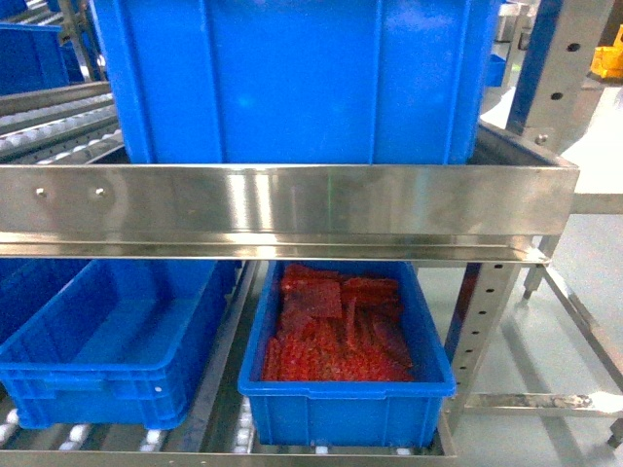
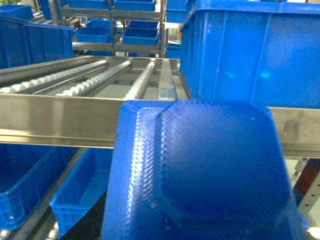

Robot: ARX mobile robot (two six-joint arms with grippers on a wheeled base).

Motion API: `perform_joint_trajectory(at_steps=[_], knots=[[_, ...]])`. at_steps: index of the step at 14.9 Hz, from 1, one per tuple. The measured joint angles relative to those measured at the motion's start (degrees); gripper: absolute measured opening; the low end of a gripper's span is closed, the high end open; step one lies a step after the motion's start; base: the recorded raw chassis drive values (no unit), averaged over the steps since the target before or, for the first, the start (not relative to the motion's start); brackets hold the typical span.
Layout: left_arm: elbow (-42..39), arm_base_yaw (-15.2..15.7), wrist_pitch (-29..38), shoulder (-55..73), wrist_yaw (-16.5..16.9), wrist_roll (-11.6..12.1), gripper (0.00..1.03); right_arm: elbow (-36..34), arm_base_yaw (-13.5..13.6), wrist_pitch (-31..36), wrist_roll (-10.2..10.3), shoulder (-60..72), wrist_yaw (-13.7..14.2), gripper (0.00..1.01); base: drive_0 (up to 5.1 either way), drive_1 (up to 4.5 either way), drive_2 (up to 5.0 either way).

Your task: Sort blue parts and orange caps into right shelf containers

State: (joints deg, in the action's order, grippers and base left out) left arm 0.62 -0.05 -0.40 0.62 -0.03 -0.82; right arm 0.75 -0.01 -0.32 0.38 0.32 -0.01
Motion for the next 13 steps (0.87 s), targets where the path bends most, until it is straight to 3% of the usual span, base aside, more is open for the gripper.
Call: perform_joint_trajectory(at_steps=[13], knots=[[0.00,0.00,0.00,0.00,0.00,0.00,0.42,0.00,0.00,-0.07,0.00,0.00,-0.02,0.45,-5.1,2.36,2.4]])
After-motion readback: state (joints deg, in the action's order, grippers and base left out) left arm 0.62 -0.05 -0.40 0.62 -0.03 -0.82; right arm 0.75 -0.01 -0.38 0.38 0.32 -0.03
